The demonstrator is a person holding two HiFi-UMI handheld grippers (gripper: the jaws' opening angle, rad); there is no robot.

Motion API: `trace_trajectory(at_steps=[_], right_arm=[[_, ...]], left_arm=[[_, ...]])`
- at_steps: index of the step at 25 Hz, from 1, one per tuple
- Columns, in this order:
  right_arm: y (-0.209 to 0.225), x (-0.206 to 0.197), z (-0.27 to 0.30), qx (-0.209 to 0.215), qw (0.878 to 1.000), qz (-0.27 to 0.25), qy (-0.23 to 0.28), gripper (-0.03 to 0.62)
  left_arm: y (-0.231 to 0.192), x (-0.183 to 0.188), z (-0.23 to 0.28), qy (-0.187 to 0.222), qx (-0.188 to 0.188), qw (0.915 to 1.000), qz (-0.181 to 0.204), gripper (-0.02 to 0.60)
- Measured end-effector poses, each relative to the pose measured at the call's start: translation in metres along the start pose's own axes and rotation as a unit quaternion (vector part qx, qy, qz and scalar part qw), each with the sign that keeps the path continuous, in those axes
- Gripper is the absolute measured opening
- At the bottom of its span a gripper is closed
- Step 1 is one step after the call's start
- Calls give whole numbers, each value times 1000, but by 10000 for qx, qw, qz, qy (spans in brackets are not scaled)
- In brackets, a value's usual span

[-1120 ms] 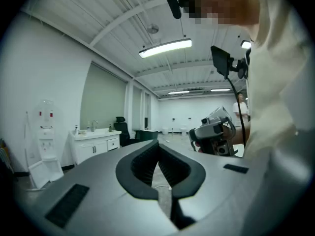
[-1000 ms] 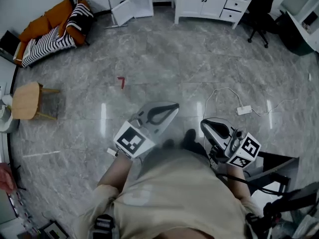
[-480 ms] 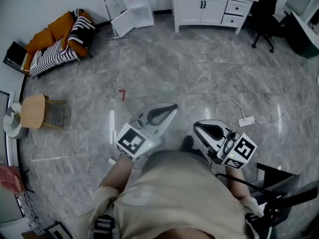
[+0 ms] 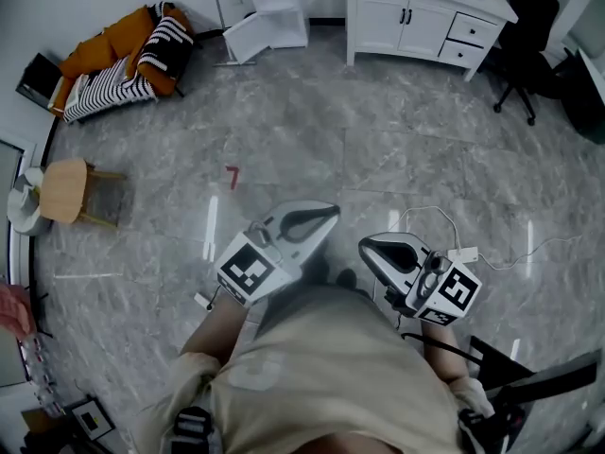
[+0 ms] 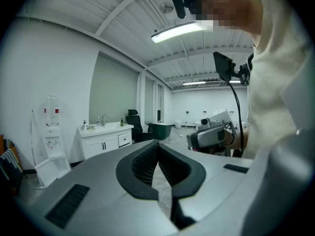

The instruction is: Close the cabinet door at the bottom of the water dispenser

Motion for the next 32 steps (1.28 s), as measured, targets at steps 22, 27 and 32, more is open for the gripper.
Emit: trace_trajectory(at_steps=[22,27,32], right_arm=[[129,55,287,1034,9909,136,-847,15],[141,53,329,1258,9866,175,-1024,15],[161,54,360,1506,9809,323,-1189,15]], left_arm=[[-277,-40,-98,340,1174,9921,-282,-8],[-310,-54,-117,389,1332,9895,-393,-8],[-337,-62,-121,376,1464,9870,-551,-8]])
Point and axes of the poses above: the fingertips, and each gripper's own axes: z forward along the fingers, y to its right, x out of its top, the point moved 5 cm from there along -z, backward along the fingers, and after that the axes turned 9 degrees about -y, right-handed, at the moved point
